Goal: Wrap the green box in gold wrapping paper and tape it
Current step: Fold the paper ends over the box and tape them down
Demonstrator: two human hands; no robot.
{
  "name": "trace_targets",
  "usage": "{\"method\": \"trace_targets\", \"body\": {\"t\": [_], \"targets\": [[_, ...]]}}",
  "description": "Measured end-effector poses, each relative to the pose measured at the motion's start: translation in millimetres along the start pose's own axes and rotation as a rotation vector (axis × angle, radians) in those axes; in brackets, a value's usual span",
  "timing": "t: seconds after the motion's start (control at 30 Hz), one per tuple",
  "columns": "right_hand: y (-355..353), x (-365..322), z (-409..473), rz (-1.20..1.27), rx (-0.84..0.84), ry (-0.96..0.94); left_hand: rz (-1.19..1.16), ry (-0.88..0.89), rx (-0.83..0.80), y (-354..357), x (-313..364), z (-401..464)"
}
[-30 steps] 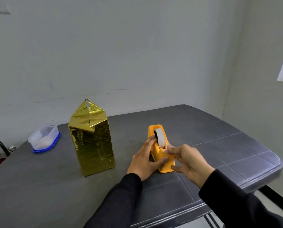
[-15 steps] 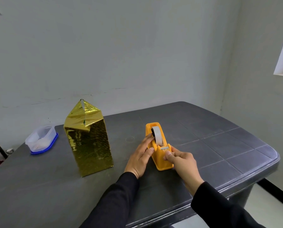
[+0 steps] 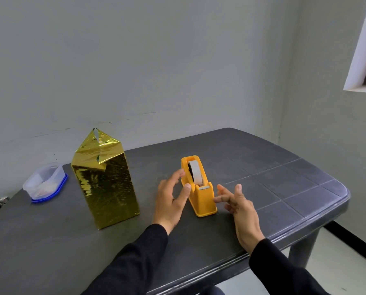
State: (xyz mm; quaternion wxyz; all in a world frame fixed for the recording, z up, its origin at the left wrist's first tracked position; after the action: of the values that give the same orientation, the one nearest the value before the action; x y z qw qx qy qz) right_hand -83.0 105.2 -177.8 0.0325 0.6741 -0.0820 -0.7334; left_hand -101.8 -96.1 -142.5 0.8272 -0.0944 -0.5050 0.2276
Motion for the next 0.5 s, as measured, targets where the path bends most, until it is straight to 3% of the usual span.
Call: {"method": "trace_targets", "body": {"t": [0.07,0.17,0.3,0.5], "targets": [[0.2,-2.2,-1.6,0.002,-0.001,0.003,0.100,0.167,0.017,-6.6,35.0,0.7],[1.6,-8.3,-4.8,-0.007,0.006,-0.010,0.297,0.329,-0.183,-2.4,83.4,3.3],[6.9,-26.8,-10.7,-0.034,0.009,-0.077,0.512,0.251,-0.477,10.8,98.0,7.5],[22.4,-62.3,-16.9,-0.126,-0.052,-0.127,0.491,0.293,-0.408,-8.0,121.1,21.9]]}}
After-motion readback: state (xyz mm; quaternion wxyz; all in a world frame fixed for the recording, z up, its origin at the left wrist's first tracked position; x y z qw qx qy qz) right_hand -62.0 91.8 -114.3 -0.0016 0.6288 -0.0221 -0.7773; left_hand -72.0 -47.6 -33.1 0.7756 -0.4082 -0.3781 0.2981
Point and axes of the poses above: each hand's wrist, its own z-axis towards the middle knuckle, its own y-axis out of the palm, x = y × z, the point moved 6 cm from there along z, towards the middle knuckle, and after that the axes turned 3 degrees about -z, right-handed, at the moved point
